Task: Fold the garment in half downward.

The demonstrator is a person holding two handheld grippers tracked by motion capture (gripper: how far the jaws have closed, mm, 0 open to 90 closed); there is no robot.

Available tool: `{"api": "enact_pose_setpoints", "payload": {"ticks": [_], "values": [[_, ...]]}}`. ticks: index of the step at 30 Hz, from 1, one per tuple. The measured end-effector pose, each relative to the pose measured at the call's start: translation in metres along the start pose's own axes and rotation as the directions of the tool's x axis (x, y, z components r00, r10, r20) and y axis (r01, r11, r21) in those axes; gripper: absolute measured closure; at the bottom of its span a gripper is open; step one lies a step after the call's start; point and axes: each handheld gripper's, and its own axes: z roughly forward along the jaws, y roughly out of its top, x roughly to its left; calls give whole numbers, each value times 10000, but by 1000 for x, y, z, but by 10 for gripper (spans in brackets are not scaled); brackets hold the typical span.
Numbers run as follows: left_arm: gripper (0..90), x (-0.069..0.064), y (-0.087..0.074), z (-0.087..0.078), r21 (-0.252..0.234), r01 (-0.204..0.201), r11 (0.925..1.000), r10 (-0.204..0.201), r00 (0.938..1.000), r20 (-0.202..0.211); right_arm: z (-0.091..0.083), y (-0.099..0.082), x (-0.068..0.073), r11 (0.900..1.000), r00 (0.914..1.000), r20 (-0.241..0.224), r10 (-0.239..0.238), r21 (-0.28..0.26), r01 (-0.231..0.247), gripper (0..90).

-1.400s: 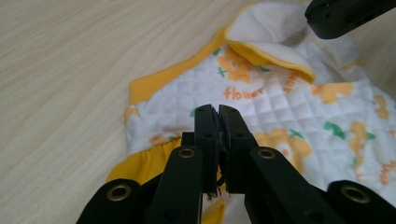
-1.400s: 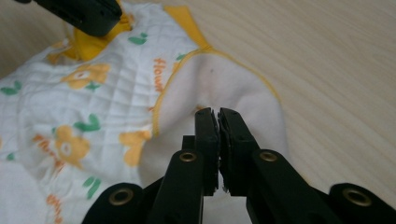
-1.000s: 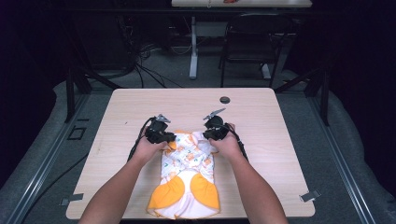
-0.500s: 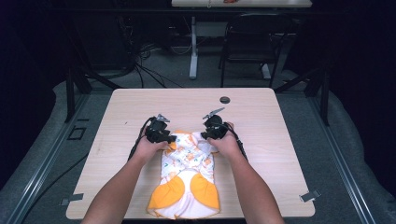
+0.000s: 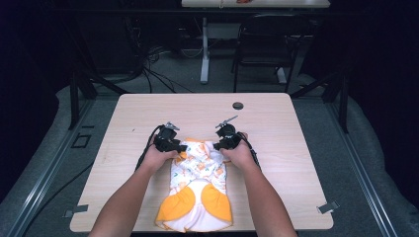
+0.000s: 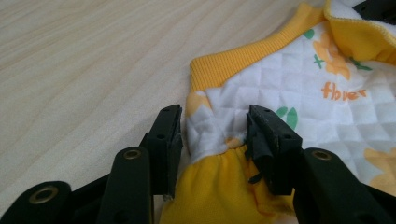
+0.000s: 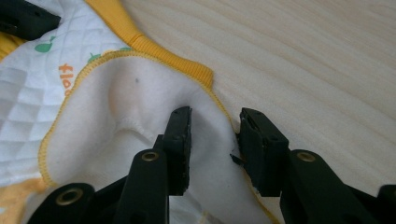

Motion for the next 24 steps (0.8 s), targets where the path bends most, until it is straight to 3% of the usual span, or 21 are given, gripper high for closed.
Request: {"api": "enact_pose_setpoints", "payload": {"ticks": [6,7,14,24], "values": [[645,0,-1,0,-42,58,10000,-57,9999,137,-1,-1,1,9999,9998,-168,-113,33,114,730],[667,0,-1,0,-35,53,10000,-53,9999,152,1,-2,2,9998,9996,-292,22,-191,-28,755],[795,-2,-1,0,11,130,9999,-131,9994,316,-1,-1,3,10000,9988,-494,-32,60,35,841],[833,-3,-1,0,-12,231,9997,-231,9992,316,-1,0,4,9999,9988,-480,-36,149,43,863]]}}
